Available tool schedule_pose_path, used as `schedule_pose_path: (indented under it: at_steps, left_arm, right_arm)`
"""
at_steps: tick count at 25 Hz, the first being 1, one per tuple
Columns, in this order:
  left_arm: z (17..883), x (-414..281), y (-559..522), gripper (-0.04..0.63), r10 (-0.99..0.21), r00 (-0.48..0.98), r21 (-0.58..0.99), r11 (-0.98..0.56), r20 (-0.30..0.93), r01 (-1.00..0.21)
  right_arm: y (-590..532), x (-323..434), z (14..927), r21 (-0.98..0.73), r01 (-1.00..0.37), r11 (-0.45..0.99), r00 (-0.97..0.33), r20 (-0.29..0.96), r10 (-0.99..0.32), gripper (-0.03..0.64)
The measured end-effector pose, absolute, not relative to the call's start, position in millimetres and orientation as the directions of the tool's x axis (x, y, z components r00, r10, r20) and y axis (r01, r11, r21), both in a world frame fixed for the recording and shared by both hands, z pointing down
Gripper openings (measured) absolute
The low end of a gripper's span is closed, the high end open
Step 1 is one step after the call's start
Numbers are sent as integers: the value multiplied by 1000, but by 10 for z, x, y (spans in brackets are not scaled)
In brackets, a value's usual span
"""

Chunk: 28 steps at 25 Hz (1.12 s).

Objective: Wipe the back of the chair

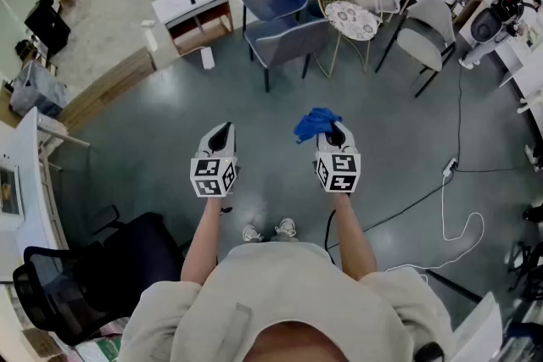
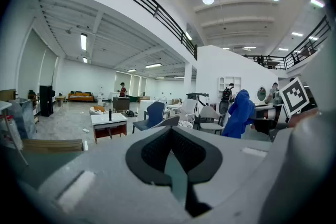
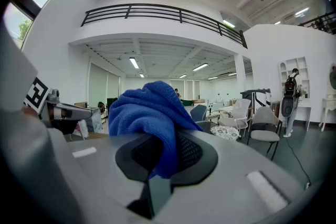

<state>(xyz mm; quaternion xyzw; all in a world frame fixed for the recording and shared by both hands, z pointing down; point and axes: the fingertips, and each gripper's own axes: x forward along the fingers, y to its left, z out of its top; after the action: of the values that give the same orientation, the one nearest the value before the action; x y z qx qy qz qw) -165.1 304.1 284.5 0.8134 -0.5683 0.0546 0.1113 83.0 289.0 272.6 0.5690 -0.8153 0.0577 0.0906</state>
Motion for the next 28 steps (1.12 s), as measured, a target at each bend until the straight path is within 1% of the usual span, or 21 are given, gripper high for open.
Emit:
schedule_pose_path:
  at_steps: [12,20,28]
  left_arm:
    - [2858,-1373,2948,5,-915,340,109,-324,215,-940]
    - [3036,-1275,2853,5,-912,334,128,-312,237,-942]
    - [3176,-1232,2429,5,-910,336,138,-310,243,-941]
  right_arm:
    - [2832,965,2839,-4,-920,392,-383,221,-897,41]
    - [2706,984,3021,-8,-909,416,-405,253,-879,41]
    - [2321,969,3146,-8,-905,424,-412,261,-873,41]
